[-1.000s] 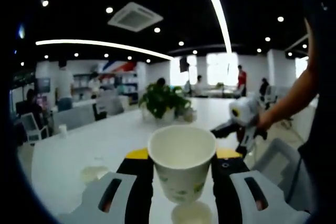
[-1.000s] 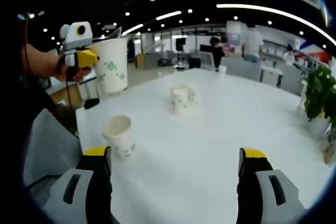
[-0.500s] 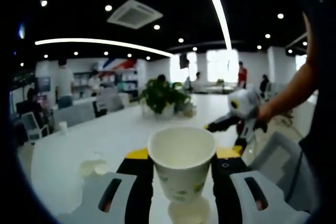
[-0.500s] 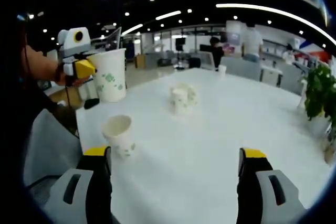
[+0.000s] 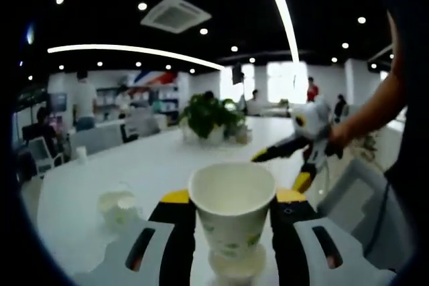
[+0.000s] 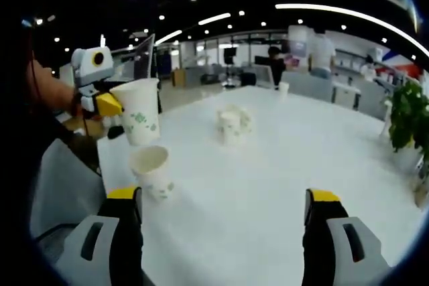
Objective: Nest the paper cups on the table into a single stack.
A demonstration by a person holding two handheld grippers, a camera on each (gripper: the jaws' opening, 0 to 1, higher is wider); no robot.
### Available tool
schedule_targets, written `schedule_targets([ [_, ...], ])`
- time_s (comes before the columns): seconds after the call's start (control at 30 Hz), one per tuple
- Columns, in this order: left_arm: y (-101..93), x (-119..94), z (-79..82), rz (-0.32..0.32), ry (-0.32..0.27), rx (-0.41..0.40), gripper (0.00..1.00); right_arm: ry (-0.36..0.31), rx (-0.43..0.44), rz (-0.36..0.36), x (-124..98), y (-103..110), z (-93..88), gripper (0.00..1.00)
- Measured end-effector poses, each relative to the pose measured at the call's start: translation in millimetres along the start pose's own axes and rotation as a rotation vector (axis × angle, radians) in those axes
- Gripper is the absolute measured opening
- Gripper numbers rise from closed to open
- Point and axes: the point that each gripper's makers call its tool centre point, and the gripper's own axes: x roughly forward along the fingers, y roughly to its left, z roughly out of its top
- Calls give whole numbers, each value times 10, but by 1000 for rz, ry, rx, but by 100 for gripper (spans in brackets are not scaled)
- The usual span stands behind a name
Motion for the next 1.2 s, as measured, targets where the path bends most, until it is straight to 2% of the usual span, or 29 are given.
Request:
schedule_targets([
  [0.53,-7,28,-148,0,3,-18,41,12,8,-1,-7,-8,-44,100],
  [1.2,-12,67,-406,1,37,-14,41,21,6,-4,-25,-11,-52,100],
])
